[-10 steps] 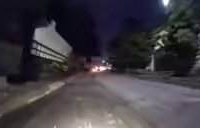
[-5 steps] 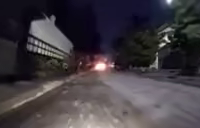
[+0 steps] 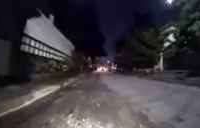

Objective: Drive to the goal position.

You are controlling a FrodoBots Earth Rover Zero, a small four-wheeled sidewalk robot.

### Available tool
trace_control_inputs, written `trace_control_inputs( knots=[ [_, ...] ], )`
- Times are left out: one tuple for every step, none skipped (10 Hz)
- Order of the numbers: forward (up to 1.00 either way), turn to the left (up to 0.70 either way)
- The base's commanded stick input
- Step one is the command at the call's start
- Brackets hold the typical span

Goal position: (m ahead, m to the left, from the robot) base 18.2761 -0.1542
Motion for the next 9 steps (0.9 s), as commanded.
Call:
trace_control_inputs(
  knots=[
    [0.85,-0.13],
    [0.85,-0.32],
    [0.85,-0.32],
    [0.85,-0.13],
    [0.85,0.02],
    [0.85,0.02],
    [0.85,0.02],
    [0.85,0.02],
    [0.85,0.02]
  ],
)
